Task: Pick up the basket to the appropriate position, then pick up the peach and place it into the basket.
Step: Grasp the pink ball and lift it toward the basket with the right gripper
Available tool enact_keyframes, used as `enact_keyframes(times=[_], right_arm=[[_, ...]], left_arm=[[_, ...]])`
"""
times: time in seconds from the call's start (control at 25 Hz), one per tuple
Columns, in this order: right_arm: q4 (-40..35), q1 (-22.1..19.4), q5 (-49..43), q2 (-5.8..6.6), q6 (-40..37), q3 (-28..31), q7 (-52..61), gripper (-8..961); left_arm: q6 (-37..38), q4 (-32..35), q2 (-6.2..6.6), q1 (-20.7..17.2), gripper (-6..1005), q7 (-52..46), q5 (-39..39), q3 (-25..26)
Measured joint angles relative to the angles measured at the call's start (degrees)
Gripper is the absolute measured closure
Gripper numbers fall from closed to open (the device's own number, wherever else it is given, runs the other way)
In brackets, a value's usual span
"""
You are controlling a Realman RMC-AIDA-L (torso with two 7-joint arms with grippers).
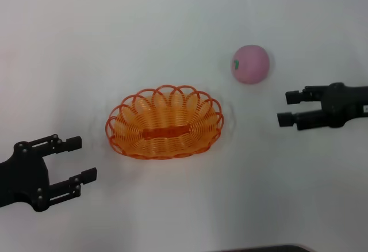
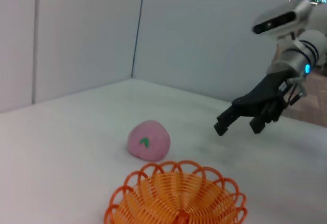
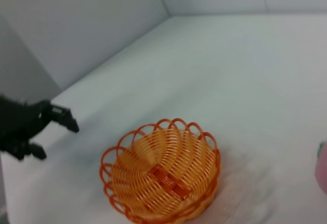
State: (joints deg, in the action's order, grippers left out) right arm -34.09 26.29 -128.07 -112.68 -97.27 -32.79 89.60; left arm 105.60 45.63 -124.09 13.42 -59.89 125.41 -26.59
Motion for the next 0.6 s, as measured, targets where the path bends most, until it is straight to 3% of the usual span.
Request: enact_keyframes(times=[0.2, 0.52, 0.6], right_arm=[[-1.85, 2.99, -1.16, 1.49, -2.75, -0.68, 12.48, 57], [-12.95, 6.84, -2.36, 1.20, -7.70, -2.04, 33.70, 47], [-15.47, 7.65, -3.73, 1.16, -7.69, -3.66, 36.88, 43]], left_arm=[[0.20, -0.51, -0.01, -0.27, 335, 1.94, 0.19, -0.11], [0.64, -0.40, 0.04, -0.82, 341, 3.05, 0.62, 0.64], [0.81, -0.26, 0.08, -0.90, 283, 3.06, 0.63, 0.70]])
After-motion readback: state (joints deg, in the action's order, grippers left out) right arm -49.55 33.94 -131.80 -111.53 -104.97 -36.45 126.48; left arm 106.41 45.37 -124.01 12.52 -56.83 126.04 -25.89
